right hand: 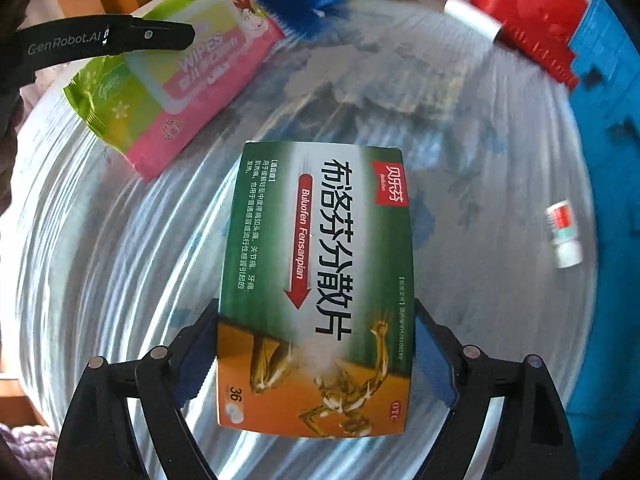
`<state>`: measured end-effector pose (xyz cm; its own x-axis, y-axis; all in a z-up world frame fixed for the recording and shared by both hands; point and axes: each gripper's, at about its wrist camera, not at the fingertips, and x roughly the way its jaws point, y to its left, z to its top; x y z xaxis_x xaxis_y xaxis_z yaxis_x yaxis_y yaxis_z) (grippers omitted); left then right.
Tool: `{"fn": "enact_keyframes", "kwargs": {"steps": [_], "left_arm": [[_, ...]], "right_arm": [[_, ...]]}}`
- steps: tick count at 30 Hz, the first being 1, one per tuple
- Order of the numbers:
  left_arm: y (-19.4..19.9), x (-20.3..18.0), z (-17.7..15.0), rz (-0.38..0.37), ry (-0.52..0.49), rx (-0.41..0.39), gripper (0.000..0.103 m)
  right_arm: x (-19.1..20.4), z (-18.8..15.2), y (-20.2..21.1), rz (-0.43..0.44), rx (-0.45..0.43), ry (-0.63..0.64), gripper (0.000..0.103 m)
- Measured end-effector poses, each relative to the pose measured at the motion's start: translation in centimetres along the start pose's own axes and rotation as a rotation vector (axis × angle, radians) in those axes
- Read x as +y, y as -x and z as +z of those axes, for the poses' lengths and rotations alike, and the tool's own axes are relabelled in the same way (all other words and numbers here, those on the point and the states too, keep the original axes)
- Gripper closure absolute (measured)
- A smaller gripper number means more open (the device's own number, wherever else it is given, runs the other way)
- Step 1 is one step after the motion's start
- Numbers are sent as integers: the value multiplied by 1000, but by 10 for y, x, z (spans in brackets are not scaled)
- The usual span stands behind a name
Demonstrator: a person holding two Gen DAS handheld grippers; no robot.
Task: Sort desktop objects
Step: 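Carry the wipes pack and ibuprofen box with both tools to the blue crate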
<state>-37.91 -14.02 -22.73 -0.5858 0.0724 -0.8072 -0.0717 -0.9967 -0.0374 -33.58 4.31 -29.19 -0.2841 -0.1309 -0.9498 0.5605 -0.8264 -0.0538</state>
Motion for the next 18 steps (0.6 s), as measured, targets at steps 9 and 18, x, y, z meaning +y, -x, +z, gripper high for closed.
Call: {"fn": "enact_keyframes", "kwargs": {"steps": [9,18], "left_arm": [[45,-10,10,-11,-45,-88,79],[110,-36,35,-1,-112,-230,79]], "right_arm": [[-19,1,65,-32,-156,-60,16],[-22,4,151,-83,-338,-127,16]]}}
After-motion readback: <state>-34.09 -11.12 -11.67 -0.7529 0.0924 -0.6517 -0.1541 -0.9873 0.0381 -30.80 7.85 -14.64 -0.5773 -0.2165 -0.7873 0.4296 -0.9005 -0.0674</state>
